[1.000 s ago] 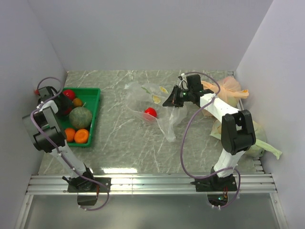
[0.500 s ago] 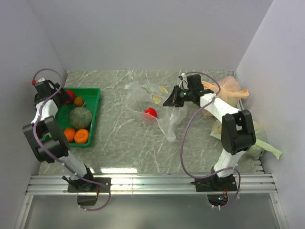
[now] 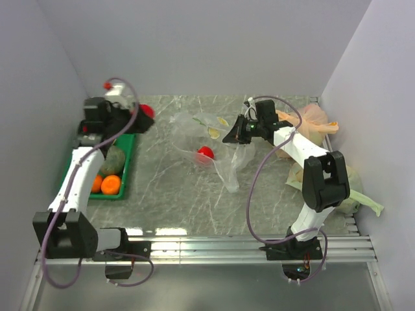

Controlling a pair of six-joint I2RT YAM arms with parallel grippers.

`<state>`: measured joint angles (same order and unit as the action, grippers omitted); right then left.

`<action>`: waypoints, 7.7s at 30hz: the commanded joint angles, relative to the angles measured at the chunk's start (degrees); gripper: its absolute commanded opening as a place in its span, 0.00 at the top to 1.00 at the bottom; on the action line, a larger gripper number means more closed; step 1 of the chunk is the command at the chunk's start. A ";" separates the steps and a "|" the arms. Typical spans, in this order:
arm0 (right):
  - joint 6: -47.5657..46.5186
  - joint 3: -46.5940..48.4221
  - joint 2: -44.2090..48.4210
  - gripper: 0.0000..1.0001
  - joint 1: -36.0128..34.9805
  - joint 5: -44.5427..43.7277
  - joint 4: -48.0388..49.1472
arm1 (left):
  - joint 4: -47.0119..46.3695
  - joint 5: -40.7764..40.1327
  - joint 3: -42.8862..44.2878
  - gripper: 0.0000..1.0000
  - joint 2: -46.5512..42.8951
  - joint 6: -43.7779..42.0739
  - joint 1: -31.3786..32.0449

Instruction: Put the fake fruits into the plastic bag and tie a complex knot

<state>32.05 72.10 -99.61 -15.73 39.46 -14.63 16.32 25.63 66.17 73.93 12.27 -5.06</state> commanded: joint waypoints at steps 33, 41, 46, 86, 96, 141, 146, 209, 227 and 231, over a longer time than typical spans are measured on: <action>2.75 -0.55 6.10 1.00 1.05 -8.18 3.03 | -0.40 -31.05 5.12 0.09 0.43 3.98 12.99; 1.26 0.76 5.04 1.00 1.14 -6.86 1.54 | 7.84 -43.28 15.36 0.07 16.66 9.08 -0.91; -0.76 1.82 4.25 1.00 1.05 -6.33 -0.48 | 13.47 -46.28 23.02 0.10 30.11 11.00 -4.25; -1.64 2.26 2.85 1.00 1.14 -3.87 -1.27 | 10.84 -38.99 10.12 0.23 35.22 27.27 -16.47; -1.82 2.08 2.32 1.00 1.22 -3.78 -1.45 | 9.35 -38.38 12.40 0.31 40.24 27.81 -16.56; -2.96 0.15 4.25 1.00 2.36 -3.60 -1.54 | 22.88 -19.12 28.83 0.41 42.07 -14.11 -7.25; -3.40 -0.02 4.43 1.00 2.72 -3.78 -1.54 | 24.20 -21.32 29.72 0.38 45.24 -15.70 -5.84; -2.96 -0.02 3.55 1.00 3.33 -2.99 -0.75 | 24.82 -8.93 32.18 1.00 38.05 -20.10 -5.84; -2.87 -0.46 3.81 1.00 3.33 -2.64 -0.22 | 29.66 -9.72 32.79 0.49 39.88 -30.00 -5.31; -3.05 -0.11 3.64 1.00 3.51 -2.72 -0.57 | 31.31 -10.42 36.46 0.52 44.36 -35.55 -4.78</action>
<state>29.52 70.72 -97.32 -12.84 36.18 -16.32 45.84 16.14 98.67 115.46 -16.36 -10.35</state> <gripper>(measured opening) 0.006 0.489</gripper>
